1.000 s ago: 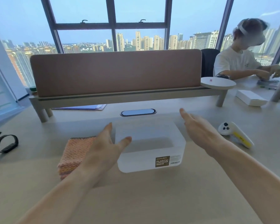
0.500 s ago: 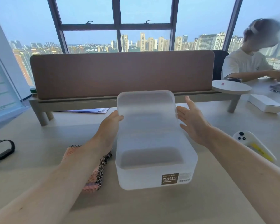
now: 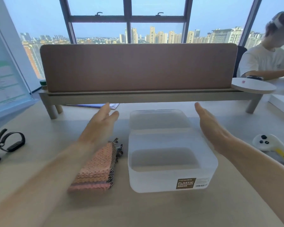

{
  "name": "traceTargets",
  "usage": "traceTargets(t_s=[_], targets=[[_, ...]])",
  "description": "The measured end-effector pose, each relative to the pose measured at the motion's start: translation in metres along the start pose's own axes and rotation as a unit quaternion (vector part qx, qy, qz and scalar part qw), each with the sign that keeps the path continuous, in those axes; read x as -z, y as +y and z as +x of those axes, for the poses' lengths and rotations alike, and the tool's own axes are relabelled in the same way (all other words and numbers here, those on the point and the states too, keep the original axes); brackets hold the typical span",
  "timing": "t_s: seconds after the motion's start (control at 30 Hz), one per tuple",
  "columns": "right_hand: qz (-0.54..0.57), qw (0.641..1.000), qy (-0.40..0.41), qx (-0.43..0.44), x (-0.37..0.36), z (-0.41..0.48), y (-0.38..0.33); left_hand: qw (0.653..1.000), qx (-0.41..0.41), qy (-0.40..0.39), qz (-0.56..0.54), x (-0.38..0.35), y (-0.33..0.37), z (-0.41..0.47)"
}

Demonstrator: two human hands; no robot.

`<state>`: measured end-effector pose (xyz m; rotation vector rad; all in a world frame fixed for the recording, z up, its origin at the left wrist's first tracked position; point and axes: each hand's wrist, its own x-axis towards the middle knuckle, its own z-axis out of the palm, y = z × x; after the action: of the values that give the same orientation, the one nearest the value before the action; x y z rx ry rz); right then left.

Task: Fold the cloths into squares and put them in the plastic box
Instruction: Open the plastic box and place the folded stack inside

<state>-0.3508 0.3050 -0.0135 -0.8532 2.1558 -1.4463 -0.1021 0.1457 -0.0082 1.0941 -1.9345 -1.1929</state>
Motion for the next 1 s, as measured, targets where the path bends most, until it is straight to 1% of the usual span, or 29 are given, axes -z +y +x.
traceTargets(t_s=[0.03,0.07,0.1,0.13,0.17,0.2,0.23,0.3,0.33,0.37,0.43,0.5,0.53,0.67,0.83,0.9,0.97,1.0], targets=[[-0.040,0.997,0.031,0.053,-0.003,-0.011,-0.004,0.996,-0.033,0.040,0.072,0.021,-0.008,-0.006],[-0.066,0.991,0.046,0.106,-0.009,-0.026,-0.011,0.983,-0.045,0.073,0.162,0.042,-0.019,-0.011],[-0.084,0.984,0.040,0.154,-0.018,-0.045,-0.020,0.966,-0.023,0.082,0.245,0.063,-0.032,-0.015],[-0.097,0.976,0.013,0.194,-0.032,-0.065,-0.029,0.953,0.033,0.067,0.295,0.080,-0.043,-0.021],[-0.115,0.967,-0.029,0.225,-0.048,-0.087,-0.039,0.948,0.102,0.038,0.298,0.093,-0.053,-0.026],[-0.143,0.954,-0.081,0.252,-0.068,-0.109,-0.049,0.946,0.167,0.000,0.277,0.100,-0.061,-0.030],[-0.179,0.935,-0.128,0.280,-0.089,-0.127,-0.056,0.946,0.207,-0.037,0.248,0.104,-0.068,-0.034],[-0.247,0.893,-0.187,0.327,-0.135,-0.152,-0.064,0.941,0.249,-0.102,0.202,0.104,-0.075,-0.041],[-0.271,0.879,-0.205,0.333,-0.156,-0.159,-0.065,0.942,0.258,-0.117,0.182,0.101,-0.075,-0.044],[-0.291,0.874,-0.219,0.322,-0.176,-0.161,-0.062,0.944,0.259,-0.123,0.161,0.098,-0.076,-0.045],[-0.331,0.876,-0.222,0.272,-0.205,-0.157,-0.052,0.949,0.251,-0.128,0.138,0.092,-0.073,-0.044],[-0.368,0.878,-0.215,0.217,-0.219,-0.149,-0.036,0.951,0.247,-0.143,0.122,0.087,-0.071,-0.042],[-0.373,0.880,-0.211,0.206,-0.221,-0.147,-0.029,0.952,0.250,-0.142,0.106,0.084,-0.072,-0.041],[-0.344,0.894,-0.215,0.191,-0.219,-0.146,-0.016,0.963,0.245,-0.109,-0.002,0.078,-0.075,-0.036],[-0.323,0.902,-0.219,0.183,-0.217,-0.147,-0.014,0.945,0.277,-0.103,-0.143,0.075,-0.082,-0.031],[-0.314,0.905,-0.219,0.185,-0.217,-0.148,-0.013,0.943,0.277,-0.097,-0.158,0.071,-0.087,-0.030],[-0.306,0.909,-0.215,0.184,-0.218,-0.147,-0.009,0.950,0.262,-0.084,-0.149,0.067,-0.087,-0.028],[-0.299,0.912,-0.215,0.182,-0.218,-0.146,-0.007,0.956,0.251,-0.065,-0.139,0.067,-0.086,-0.026]])
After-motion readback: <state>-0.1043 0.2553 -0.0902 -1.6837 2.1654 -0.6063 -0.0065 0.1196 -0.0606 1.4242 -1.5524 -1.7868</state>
